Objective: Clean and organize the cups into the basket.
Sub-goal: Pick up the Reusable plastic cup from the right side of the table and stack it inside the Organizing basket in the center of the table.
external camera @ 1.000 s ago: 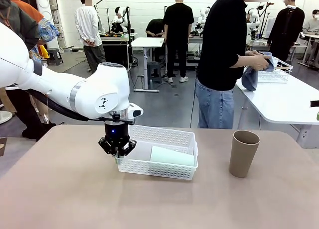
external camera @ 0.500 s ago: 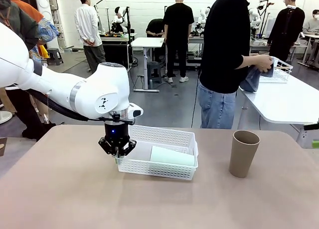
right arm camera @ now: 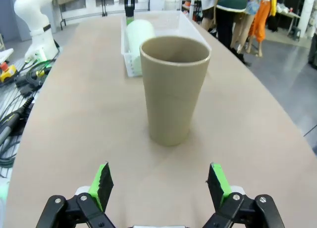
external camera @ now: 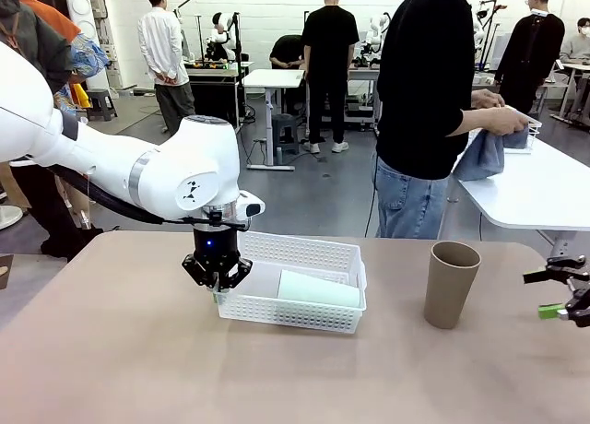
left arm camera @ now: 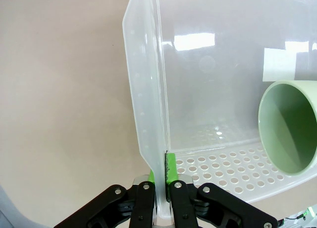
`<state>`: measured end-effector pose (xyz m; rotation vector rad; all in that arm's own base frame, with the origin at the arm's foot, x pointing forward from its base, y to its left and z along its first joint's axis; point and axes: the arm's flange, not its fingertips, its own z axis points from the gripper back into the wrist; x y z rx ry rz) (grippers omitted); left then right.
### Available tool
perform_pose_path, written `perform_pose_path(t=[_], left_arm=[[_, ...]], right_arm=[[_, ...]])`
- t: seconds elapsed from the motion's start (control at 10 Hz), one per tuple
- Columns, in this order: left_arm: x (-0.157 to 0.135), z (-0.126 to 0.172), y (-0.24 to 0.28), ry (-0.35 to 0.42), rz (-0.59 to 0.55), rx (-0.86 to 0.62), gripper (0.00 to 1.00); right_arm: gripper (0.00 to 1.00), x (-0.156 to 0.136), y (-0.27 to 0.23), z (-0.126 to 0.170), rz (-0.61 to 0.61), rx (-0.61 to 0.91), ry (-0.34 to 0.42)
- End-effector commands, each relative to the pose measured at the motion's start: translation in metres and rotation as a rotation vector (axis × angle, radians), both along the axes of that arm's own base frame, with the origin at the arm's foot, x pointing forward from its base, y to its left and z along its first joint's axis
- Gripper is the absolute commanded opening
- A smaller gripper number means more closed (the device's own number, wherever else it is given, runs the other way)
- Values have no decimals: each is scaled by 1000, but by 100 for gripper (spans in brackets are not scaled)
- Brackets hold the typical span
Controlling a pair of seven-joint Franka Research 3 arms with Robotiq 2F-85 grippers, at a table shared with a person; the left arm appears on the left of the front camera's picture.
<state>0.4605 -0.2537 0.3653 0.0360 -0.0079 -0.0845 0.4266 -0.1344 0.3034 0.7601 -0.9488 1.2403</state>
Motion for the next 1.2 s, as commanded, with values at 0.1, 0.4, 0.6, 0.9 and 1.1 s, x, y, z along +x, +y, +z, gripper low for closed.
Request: perform_pose_path(t=[0.1, 0.4, 0.6, 0.9, 1.1], left_arm=[[0, 1, 0, 0, -1, -1, 5], [0, 1, 0, 0, -1, -1, 5], [0, 1, 0, 0, -1, -1, 5], [0, 1, 0, 0, -1, -1, 5], [0, 1, 0, 0, -1, -1, 5]], right_arm=[[100, 8, 17, -16, 0, -21, -23], [100, 7, 14, -12, 14, -16, 10], [100, 7, 14, -12, 14, -16, 10], [100, 7, 14, -12, 14, -16, 10], [100, 12, 26, -19, 20, -32, 8]])
